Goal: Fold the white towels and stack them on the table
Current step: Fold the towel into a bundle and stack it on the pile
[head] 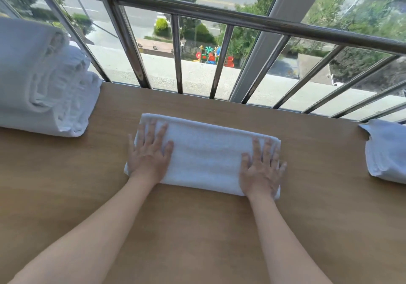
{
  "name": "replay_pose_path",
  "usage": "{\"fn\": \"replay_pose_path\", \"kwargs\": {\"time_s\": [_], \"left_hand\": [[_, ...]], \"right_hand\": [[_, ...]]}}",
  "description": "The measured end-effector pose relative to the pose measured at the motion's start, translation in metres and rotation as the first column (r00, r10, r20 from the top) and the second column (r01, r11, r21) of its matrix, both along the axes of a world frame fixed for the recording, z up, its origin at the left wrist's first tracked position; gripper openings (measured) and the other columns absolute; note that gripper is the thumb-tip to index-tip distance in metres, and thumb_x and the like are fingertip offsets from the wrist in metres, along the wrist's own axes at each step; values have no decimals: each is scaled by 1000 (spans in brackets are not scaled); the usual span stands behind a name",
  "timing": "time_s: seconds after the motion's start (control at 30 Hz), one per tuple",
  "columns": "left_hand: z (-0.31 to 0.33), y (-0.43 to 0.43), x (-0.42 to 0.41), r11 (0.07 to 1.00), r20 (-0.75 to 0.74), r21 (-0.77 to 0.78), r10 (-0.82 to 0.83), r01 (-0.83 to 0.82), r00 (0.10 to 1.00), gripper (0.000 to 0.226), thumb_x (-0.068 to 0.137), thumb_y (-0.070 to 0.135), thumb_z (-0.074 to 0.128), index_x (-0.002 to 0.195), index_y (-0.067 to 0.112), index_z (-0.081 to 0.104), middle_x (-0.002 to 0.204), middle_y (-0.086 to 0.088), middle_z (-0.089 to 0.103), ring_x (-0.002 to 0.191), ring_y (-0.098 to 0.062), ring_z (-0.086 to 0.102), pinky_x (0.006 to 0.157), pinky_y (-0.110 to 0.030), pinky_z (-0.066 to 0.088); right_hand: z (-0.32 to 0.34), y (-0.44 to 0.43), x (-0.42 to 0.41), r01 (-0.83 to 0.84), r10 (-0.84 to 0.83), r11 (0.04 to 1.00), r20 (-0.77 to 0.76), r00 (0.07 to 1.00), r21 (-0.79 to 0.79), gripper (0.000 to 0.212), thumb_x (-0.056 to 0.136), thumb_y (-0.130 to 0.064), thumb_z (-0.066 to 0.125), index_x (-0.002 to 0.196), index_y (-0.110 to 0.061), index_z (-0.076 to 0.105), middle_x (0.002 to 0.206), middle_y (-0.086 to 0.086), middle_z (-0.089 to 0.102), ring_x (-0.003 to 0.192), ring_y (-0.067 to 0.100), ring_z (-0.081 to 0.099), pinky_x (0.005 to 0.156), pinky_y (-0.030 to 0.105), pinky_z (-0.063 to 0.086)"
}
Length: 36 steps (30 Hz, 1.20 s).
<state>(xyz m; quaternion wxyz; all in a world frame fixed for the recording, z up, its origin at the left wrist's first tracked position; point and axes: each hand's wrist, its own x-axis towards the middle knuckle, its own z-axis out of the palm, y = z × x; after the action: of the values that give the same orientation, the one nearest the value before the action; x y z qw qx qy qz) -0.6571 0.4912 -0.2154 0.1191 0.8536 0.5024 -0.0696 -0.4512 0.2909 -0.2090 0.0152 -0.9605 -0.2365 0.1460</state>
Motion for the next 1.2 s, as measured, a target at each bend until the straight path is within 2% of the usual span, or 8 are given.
{"fn": "replay_pose_path", "kwargs": {"time_s": [0.13, 0.3, 0.47, 0.67, 0.8, 0.97, 1.07, 1.2], "left_hand": [[12, -4, -11, 975, 90, -52, 220, -216, 971, 60, 103, 56, 24, 159, 39, 11, 168, -6, 10, 153, -26, 8, 121, -46, 9], [30, -23, 0, 959, 225, -36, 283, -282, 932, 53, 97, 54, 47, 146, 33, 46, 139, -16, 47, 123, -37, 44, 101, -48, 36], [37, -41, 4, 923, 348, -280, 355, -265, 868, 42, 91, 55, 58, 129, 44, 47, 121, -2, 55, 110, -28, 57, 81, -37, 42], [70, -53, -1, 966, 537, -243, 208, -86, 818, 30, 92, 48, 61, 119, 52, 48, 99, 25, 52, 93, -8, 54, 72, -25, 38], [105, -53, -5, 962, 642, -267, 227, -64, 732, 28, 89, 47, 67, 110, 59, 53, 92, 41, 54, 84, 11, 55, 66, -6, 36], [168, -30, -26, 960, 765, -264, 265, -90, 587, 28, 82, 52, 69, 98, 69, 53, 97, 58, 48, 91, 31, 46, 69, -2, 38], [213, 5, -54, 964, 838, -248, 261, -92, 479, 26, 76, 58, 67, 97, 68, 55, 101, 51, 54, 95, 28, 47, 71, -3, 38], [265, 70, -109, 967, 885, -238, 255, -92, 388, 29, 71, 61, 66, 100, 60, 61, 100, 36, 63, 98, 11, 57, 77, -22, 45]], "right_hand": [[15, 2, -5, 120, -120, 993, -56, 991, 6, 58, 103, -53, 16, 157, -45, -5, 167, -2, -17, 150, 41, 5, 120, 50, 8], [32, 14, -19, 263, -255, 958, -84, 963, 112, 58, 101, -52, 33, 156, -37, 21, 160, 15, 19, 127, 39, 36, 107, 49, 27], [44, 8, -26, 288, -178, 899, -325, 929, 331, 42, 102, -26, 42, 143, -35, 41, 135, 5, 35, 105, 31, 54, 88, 36, 41], [81, 23, -57, 227, -38, 829, -353, 935, 511, 42, 103, -21, 38, 140, -38, 50, 117, -6, 42, 86, 14, 49, 80, 27, 36], [120, 58, -77, 209, 58, 757, -382, 922, 619, 40, 105, -24, 41, 140, -42, 51, 103, -11, 43, 78, -10, 44, 64, 14, 26], [185, 104, -118, 87, 184, 645, -265, 947, 759, 41, 103, -23, 43, 136, -45, 54, 100, -15, 49, 94, 3, 46, 81, 17, 30], [231, 141, -146, 39, 187, 566, -174, 967, 824, 40, 101, -22, 46, 134, -42, 57, 108, -13, 55, 109, 6, 51, 92, 20, 34], [288, 200, -199, 30, 192, 445, -128, 973, 895, 36, 100, -18, 51, 129, -36, 64, 123, -15, 66, 119, 10, 57, 104, 35, 46]]}}
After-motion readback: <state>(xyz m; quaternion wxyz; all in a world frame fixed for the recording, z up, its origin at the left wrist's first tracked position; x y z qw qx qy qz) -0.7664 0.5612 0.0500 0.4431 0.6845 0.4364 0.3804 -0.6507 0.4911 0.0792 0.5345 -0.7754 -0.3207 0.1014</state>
